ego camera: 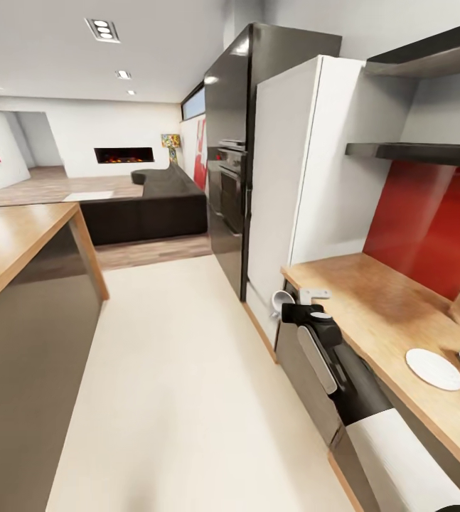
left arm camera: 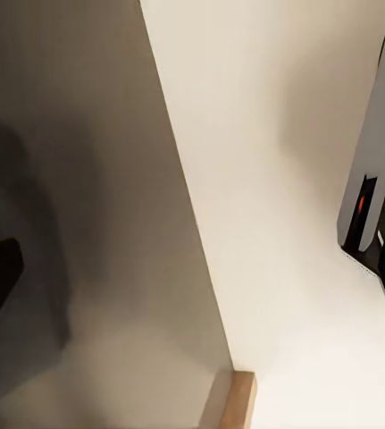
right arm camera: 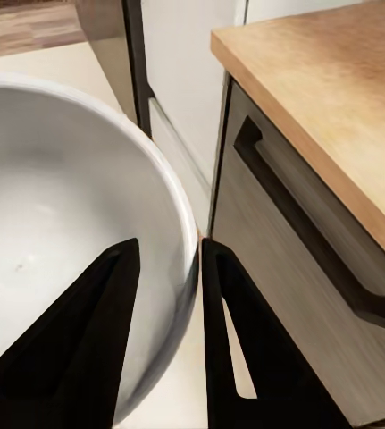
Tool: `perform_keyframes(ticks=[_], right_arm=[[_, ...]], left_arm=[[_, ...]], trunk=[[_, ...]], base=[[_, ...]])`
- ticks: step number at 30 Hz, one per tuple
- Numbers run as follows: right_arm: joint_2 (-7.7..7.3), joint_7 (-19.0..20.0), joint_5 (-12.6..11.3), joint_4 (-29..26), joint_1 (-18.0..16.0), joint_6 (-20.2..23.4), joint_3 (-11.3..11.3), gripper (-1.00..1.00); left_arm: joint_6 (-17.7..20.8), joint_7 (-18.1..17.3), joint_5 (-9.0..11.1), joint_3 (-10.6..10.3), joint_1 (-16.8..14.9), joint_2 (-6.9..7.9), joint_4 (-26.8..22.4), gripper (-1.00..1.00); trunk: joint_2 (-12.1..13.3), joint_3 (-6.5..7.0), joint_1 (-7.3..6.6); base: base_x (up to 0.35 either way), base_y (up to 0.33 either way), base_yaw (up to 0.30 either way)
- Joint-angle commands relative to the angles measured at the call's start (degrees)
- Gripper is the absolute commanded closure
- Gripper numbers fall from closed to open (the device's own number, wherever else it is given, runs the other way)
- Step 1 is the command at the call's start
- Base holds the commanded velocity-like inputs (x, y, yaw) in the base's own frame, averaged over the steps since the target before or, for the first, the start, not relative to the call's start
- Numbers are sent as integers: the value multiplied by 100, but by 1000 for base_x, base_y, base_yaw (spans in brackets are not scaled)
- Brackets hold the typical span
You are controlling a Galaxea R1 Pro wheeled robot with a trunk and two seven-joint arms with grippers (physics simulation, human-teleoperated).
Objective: Set up a coffee station on the kitchen countertop: keep the coffee maker on the countertop, move the bottle of coffee from the kitchen shelf to the counter next to the coffee maker, place a paper coffee filter on top of the coffee maker, put the saucer next to the coffee maker with the coffee cup on the saucer, and place the electric kettle next to the coffee maker.
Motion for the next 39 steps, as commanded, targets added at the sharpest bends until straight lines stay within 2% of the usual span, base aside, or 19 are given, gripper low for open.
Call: perform_keyframes(ticks=[1,14,33,39], right_arm=[[0,-47,-64,-4,-7,7,8,100],[-1,-47,-73,-4,-7,-1,10,100],[-17,-47,-67,-11,-7,-2,8,100],[-18,-47,-72,-21,-7,-2,8,100]], left_arm=[[-28,23,-59,42,-6,2,12,-100],[-34,23,-59,42,-6,2,12,-100],[-64,23,-59,41,-6,-16,12,-100],[-68,23,-59,37,-6,-16,12,-100]], trunk=[[-12,-12,7],[-12,-12,7],[-12,-12,7],[-12,-1,7]], base=[[340,138,-194],[336,152,-250],[304,206,-12],[318,136,-204]])
